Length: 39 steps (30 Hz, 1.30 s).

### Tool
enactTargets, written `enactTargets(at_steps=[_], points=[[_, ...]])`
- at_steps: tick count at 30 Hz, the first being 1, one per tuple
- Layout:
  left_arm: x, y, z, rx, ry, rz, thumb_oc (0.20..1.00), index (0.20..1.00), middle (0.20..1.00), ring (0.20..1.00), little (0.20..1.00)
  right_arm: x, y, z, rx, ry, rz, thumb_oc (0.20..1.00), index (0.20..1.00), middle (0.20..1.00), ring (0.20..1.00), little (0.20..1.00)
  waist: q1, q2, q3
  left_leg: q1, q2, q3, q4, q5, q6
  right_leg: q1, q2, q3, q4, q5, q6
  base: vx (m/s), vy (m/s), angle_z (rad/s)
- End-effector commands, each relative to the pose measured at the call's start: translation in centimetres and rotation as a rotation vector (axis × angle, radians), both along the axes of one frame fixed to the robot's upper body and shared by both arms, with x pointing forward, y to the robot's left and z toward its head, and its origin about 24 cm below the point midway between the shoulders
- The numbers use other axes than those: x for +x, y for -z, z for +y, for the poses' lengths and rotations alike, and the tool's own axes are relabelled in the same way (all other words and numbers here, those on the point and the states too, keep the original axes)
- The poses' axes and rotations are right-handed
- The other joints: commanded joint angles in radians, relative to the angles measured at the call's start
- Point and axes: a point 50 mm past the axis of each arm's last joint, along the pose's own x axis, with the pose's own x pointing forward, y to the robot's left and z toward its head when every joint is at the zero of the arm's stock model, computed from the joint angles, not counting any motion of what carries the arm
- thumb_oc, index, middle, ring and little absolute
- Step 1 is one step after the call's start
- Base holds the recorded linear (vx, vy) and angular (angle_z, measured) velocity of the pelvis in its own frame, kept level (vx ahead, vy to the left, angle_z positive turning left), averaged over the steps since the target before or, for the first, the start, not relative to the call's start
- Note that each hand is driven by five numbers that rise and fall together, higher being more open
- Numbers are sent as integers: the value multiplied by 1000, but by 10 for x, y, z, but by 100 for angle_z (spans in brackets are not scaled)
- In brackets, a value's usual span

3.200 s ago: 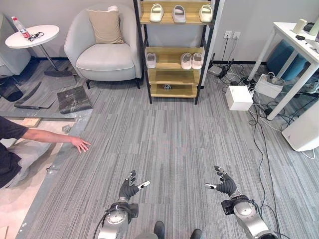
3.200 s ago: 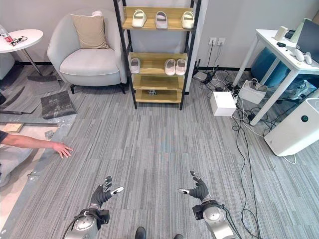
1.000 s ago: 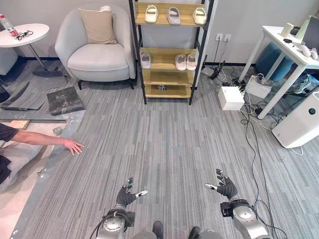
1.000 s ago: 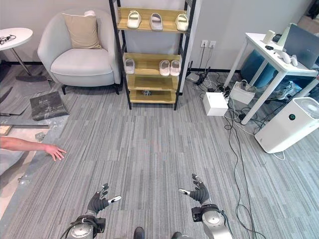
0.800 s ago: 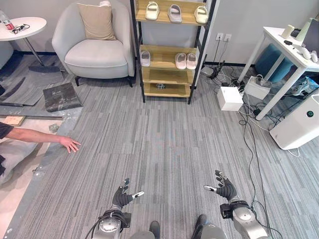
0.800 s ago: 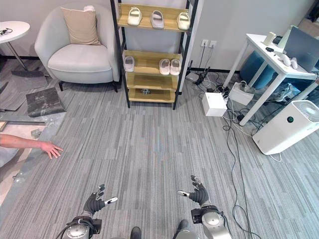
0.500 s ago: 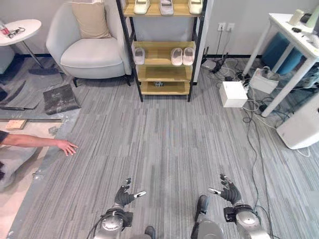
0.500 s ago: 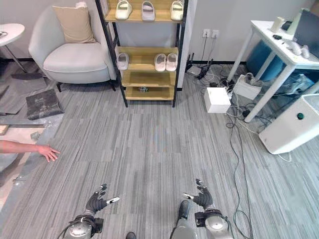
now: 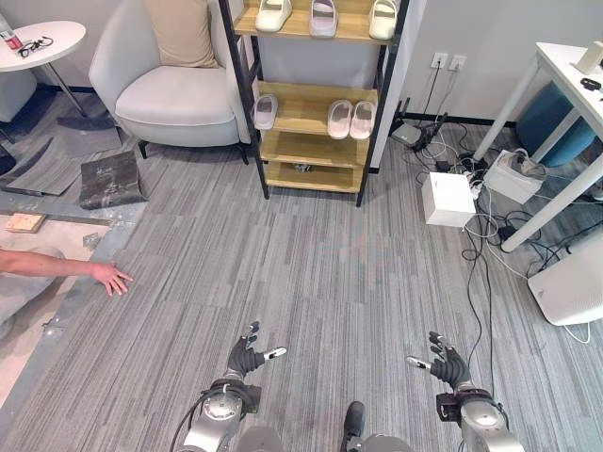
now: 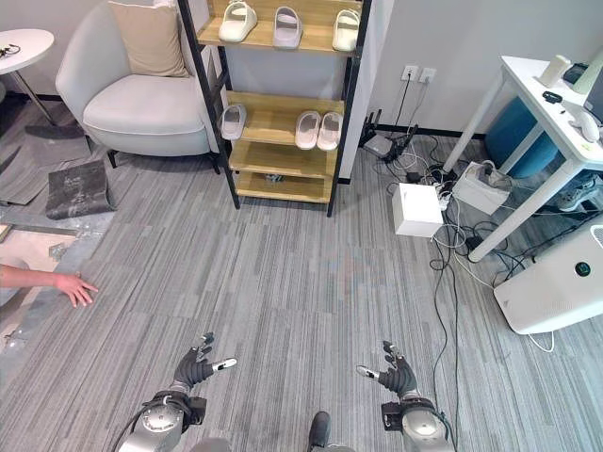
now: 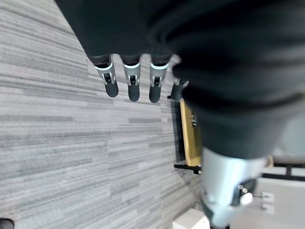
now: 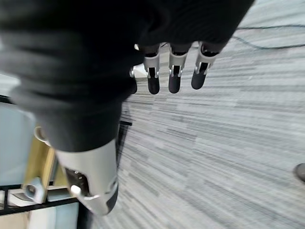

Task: Arrange the slippers neatly on the shoe rack.

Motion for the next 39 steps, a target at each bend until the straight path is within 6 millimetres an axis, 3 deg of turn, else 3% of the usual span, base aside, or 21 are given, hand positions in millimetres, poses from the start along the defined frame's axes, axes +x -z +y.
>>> enactTargets(at_steps=[1, 2, 3, 4, 7, 9, 12, 14, 15, 16, 17, 18, 20, 21, 24, 25, 27, 28, 32, 37, 39], points=[[19, -22, 4, 27, 45, -119, 1000, 1000, 1000, 1000, 1000, 21, -21, 6, 35, -13, -134, 1000, 1000, 1000, 1000, 1000, 16, -34, 65, 29, -125, 102, -205, 39, 115, 28, -19, 25, 22, -35, 128, 322, -4, 36], [17, -20, 5, 36, 43, -112, 1000, 1000, 1000, 1000, 1000, 23, -22, 10, 37, -25, -146, 1000, 1000, 1000, 1000, 1000, 29, -36, 61, 3, -132, 105, -332, 11, 135, 41, -11, 38, 10, -49, 136, 325, 43, 38], [16, -20, 6, 39, 43, -109, 1000, 1000, 1000, 1000, 1000, 23, -22, 12, 39, -34, -144, 1000, 1000, 1000, 1000, 1000, 35, -32, 54, -19, -125, 92, -424, 33, 140, 51, 3, 43, 6, -60, 138, 472, 117, 9], [12, -17, 8, 54, 44, -90, 1000, 1000, 1000, 1000, 1000, 22, -20, 15, 37, -50, -136, 1000, 1000, 1000, 1000, 1000, 44, -15, 39, -28, -95, 69, -618, 146, 133, 76, 33, 53, 3, -84, 139, 341, 88, -2], [9, -14, 12, 75, 45, -66, 1000, 1000, 1000, 1000, 1000, 27, -22, 18, 21, -70, -144, 1000, 1000, 1000, 1000, 1000, 56, -6, 25, -57, -101, 105, -756, 230, 115, 120, 65, 77, -3, -104, 138, 348, 91, -39], [3, -11, 19, 74, 13, -52, 1000, 1000, 1000, 1000, 1000, 29, -22, 23, 27, -93, -147, 1000, 1000, 1000, 1000, 1000, 73, -10, 4, -29, -113, 84, -757, 236, 127, 137, 76, 100, 3, -117, 141, 347, 133, -37], [1, -10, 20, 77, 10, -45, 1000, 1000, 1000, 1000, 1000, 31, -22, 25, 28, -100, -146, 1000, 1000, 1000, 1000, 1000, 78, -15, -4, -22, -117, 88, -760, 237, 132, 143, 74, 111, 12, -129, 143, 287, 134, -34], [-6, -5, 25, 86, -6, -18, 1000, 1000, 1000, 1000, 1000, 31, -21, 32, 52, -104, -145, 1000, 1000, 1000, 1000, 1000, 84, -32, -19, 6, -138, 115, -731, 203, 165, 131, 42, 131, 134, -141, 172, 424, 282, -48], [-8, -5, 27, 89, -12, -12, 1000, 1000, 1000, 1000, 1000, 34, -23, 35, 46, -124, -150, 1000, 1000, 1000, 1000, 1000, 86, -32, -16, 27, -145, 133, -710, 165, 190, 78, 11, 111, 266, -97, 211, 232, 204, -43], [-8, -5, 27, 89, -12, -12, 1000, 1000, 1000, 1000, 1000, 34, -23, 35, 46, -124, -149, 1000, 1000, 1000, 1000, 1000, 86, -32, -17, 26, -146, 135, -709, 164, 191, 75, 9, 112, 271, -99, 212, 223, 199, -39], [-8, -4, 27, 85, -15, -11, 1000, 1000, 1000, 1000, 1000, 34, -24, 36, 45, -135, -152, 1000, 1000, 1000, 1000, 1000, 85, -32, -15, 45, -152, 144, -699, 141, 205, 43, -18, 97, 354, -51, 238, 255, 218, -25], [-8, -5, 25, 77, -15, -18, 1000, 1000, 1000, 1000, 1000, 33, -23, 36, 36, -136, -145, 1000, 1000, 1000, 1000, 1000, 69, -17, 2, 102, -162, 152, -696, 111, 228, -5, -65, 75, 504, 73, 284, 255, 215, -21], [-9, -4, 23, 74, -11, -11, 1000, 1000, 1000, 1000, 1000, 32, -22, 35, 36, -118, -142, 1000, 1000, 1000, 1000, 1000, 49, 13, 18, 157, -155, 138, -703, 84, 242, -61, -81, 76, 595, 109, 271, 265, 204, 3], [-9, -4, 23, 74, -11, -11, 1000, 1000, 1000, 1000, 1000, 32, -22, 34, 36, -118, -142, 1000, 1000, 1000, 1000, 1000, 49, 11, 20, 158, -157, 138, -704, 84, 242, -62, -83, 77, 600, 106, 271, 305, 186, 20], [-9, -3, 21, 59, -12, -10, 1000, 1000, 1000, 1000, 1000, 29, -21, 28, 33, -101, -133, 1000, 1000, 1000, 1000, 1000, 20, 29, 29, 225, -166, 108, -725, 58, 241, -113, -114, 42, 492, 66, 244, 341, 70, 20], [-7, -3, 19, 59, -2, -11, 1000, 1000, 1000, 1000, 1000, 27, -20, 26, 37, -86, -128, 1000, 1000, 1000, 1000, 1000, 11, 27, 30, 237, -176, 93, -725, 47, 239, -143, -118, 47, 388, 56, 232, 228, -23, 13], [-5, -3, 17, 57, 7, -10, 1000, 1000, 1000, 1000, 1000, 27, -20, 23, 35, -71, -129, 1000, 1000, 1000, 1000, 1000, -5, 23, 34, 264, -184, 71, -726, 26, 230, -146, -115, 69, 226, 69, 232, 388, -52, 20], [-1, -6, 17, 61, 9, -27, 1000, 1000, 1000, 1000, 1000, 25, -20, 21, 33, -57, -125, 1000, 1000, 1000, 1000, 1000, -20, 25, 37, 296, -183, 50, -726, 1, 223, -184, -116, 100, 102, 113, 244, 361, -51, 10], [5, -9, 18, 72, 12, -46, 1000, 1000, 1000, 1000, 1000, 24, -18, 20, 28, -40, -114, 1000, 1000, 1000, 1000, 1000, -43, 33, 48, 354, -181, 23, -702, -65, 212, -238, -123, 105, 7, 163, 272, 369, -26, 26], [0, -3, 14, 61, 1, -19, 1000, 1000, 1000, 1000, 1000, 17, -12, 17, 39, -22, -89, 1000, 1000, 1000, 1000, 1000, -49, 23, 22, 399, -180, 3, -675, -105, 199, -194, -115, 71, -1, 190, 261, 386, -35, 35], [-2, -3, 15, 60, -4, -16, 1000, 1000, 1000, 1000, 1000, 14, -11, 15, 49, -9, -82, 1000, 1000, 1000, 1000, 1000, -55, 32, 7, 431, -157, -12, -654, -101, 180, -169, -90, 37, 11, 166, 247, 467, -80, 33]])
